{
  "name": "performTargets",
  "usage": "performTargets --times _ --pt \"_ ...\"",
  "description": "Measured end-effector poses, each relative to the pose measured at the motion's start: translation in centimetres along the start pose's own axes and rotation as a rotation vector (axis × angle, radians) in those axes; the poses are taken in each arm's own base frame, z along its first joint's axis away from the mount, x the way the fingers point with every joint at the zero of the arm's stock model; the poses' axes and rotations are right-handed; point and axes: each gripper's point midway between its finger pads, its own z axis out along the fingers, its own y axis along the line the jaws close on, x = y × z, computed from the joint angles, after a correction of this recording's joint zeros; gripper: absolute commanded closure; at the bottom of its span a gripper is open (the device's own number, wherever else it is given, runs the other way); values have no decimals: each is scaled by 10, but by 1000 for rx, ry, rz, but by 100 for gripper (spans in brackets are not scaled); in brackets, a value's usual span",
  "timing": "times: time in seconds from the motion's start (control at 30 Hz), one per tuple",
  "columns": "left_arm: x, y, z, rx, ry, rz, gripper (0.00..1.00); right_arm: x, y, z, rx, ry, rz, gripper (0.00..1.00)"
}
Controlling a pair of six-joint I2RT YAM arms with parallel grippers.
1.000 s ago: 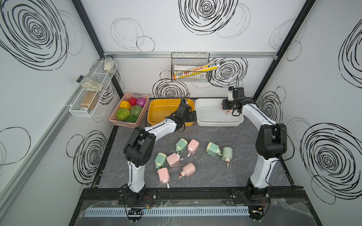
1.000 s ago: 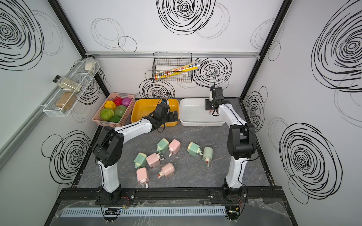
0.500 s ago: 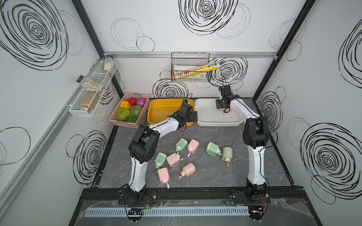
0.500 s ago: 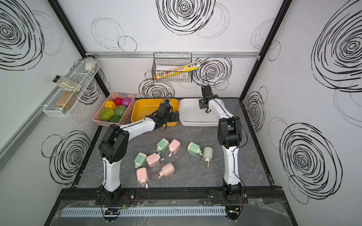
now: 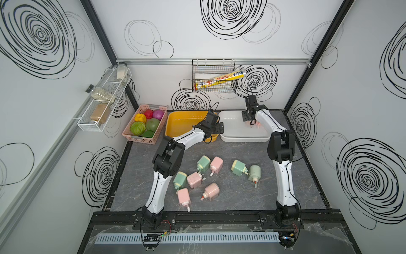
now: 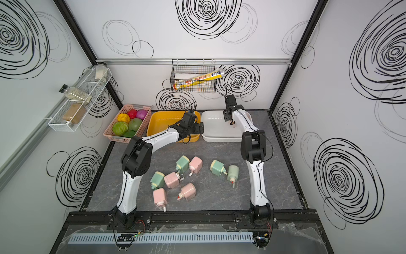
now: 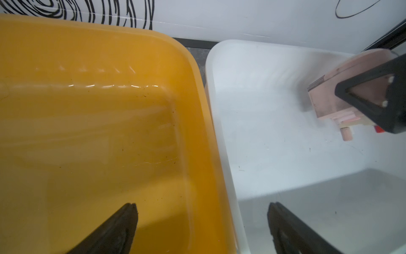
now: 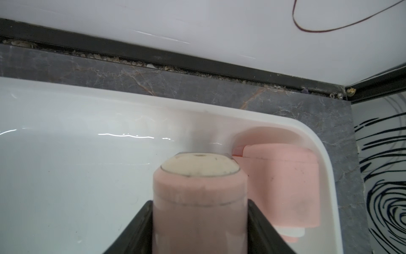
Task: Place the pencil sharpeners by color into the storage box
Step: Place the pencil sharpener in the storage box.
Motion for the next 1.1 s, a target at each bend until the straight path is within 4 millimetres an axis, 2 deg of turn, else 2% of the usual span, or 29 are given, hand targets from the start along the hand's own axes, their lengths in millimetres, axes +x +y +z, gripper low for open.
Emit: performTargets --times 0.2,0.37,0.6,0.73,0.9,1.1 --pt "-22 -12 -3 30 -39 2 1 -1 -1 11 23 1 -24 100" --pt "-33 -19 5 39 -58 4 1 7 2 20 23 22 -35 100" --pt "-21 -19 24 9 -19 44 1 8 2 21 24 26 -36 100" --pt "-13 -20 28 -5 3 61 1 9 2 21 24 26 -37 97" --pt "-10 -19 29 -27 2 71 1 9 2 21 24 27 -38 87" --pt "-1 -9 34 -73 22 82 1 9 2 21 24 27 -39 74"
